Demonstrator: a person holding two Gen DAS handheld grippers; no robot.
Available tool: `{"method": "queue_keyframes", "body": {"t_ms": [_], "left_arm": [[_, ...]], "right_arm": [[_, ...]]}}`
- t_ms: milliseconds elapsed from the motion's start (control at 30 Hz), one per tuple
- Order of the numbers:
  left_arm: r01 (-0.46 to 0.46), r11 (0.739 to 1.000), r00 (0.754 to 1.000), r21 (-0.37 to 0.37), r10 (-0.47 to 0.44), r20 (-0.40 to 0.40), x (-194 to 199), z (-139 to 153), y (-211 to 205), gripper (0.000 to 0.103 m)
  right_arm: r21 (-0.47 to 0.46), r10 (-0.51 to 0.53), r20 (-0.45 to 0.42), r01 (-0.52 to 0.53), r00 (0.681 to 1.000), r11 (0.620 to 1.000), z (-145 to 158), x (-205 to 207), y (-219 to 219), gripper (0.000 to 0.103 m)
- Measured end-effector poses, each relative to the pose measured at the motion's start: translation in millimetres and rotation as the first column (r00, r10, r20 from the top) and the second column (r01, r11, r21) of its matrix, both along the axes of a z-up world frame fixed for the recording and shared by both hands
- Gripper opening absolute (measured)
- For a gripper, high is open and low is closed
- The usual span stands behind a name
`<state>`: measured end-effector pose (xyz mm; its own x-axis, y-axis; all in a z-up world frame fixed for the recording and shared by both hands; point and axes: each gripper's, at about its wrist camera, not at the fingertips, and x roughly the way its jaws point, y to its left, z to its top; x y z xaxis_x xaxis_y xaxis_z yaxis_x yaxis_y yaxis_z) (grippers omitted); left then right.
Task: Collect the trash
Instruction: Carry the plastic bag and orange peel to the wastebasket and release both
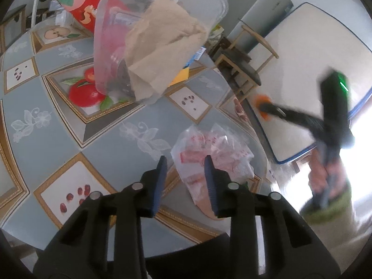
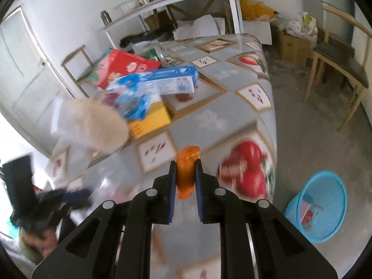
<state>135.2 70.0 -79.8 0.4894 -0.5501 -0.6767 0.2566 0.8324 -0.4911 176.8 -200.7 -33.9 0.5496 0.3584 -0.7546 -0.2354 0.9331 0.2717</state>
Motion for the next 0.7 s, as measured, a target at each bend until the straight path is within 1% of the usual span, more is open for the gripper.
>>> {"method": "queue_keyframes", "body": {"t_ms": [100, 133, 167, 267, 367, 500, 533, 600, 633, 667, 700], "left_arm": [[-0.002, 1.000, 1.000, 0.021, 0.002, -0.011, 5, -2, -7, 0.023], [0.001, 1.000, 1.000, 0.030, -0.001, -0.016, 6, -2, -10, 0.019], [0.008, 0.999, 1.000, 0.040, -0.007, -0.020, 7, -3, -13, 0.017], [0.043, 0.998, 0.998, 0.052, -0.041, -0.040, 2, -5, -26, 0.016], [0.091, 0.995, 0.994, 0.046, -0.087, -0.070, -12, -6, -39, 0.016], [0.141, 0.989, 0.985, 0.036, -0.137, -0.103, -31, -6, -46, 0.016], [0.139, 0.990, 0.985, 0.031, -0.135, -0.103, -33, -4, -45, 0.017], [0.123, 0.992, 0.989, 0.017, -0.121, -0.091, -37, -2, -42, 0.024], [0.103, 0.995, 0.992, 0.006, -0.102, -0.077, -36, 1, -39, 0.033], [0.093, 0.996, 0.993, 0.000, -0.093, -0.071, -37, 3, -36, 0.037], [0.082, 0.997, 0.994, -0.005, -0.083, -0.071, -34, 3, -34, 0.037]], "right_arm": [[0.024, 0.024, -0.033, -0.023, 0.999, 0.999, -6, -26, 2, 0.015], [0.042, 0.038, -0.057, -0.035, 0.998, 0.999, -13, -34, 5, 0.015], [0.053, 0.047, -0.074, -0.043, 0.996, 0.998, -18, -37, 6, 0.015], [0.055, 0.053, -0.121, -0.046, 0.991, 0.997, -38, -40, 15, 0.015], [0.069, 0.045, -0.126, -0.036, 0.991, 0.997, -49, -36, 15, 0.015], [0.080, 0.040, -0.111, -0.031, 0.993, 0.996, -48, -33, 11, 0.015], [0.081, 0.040, -0.105, -0.031, 0.994, 0.996, -47, -34, 8, 0.015], [0.083, 0.037, -0.097, -0.029, 0.995, 0.996, -45, -35, 2, 0.015], [0.085, 0.035, -0.095, -0.027, 0.995, 0.996, -44, -36, -1, 0.015], [0.089, 0.030, -0.095, -0.022, 0.995, 0.996, -44, -36, -5, 0.015], [0.090, 0.025, -0.095, -0.017, 0.995, 0.996, -44, -37, -8, 0.015]]}}
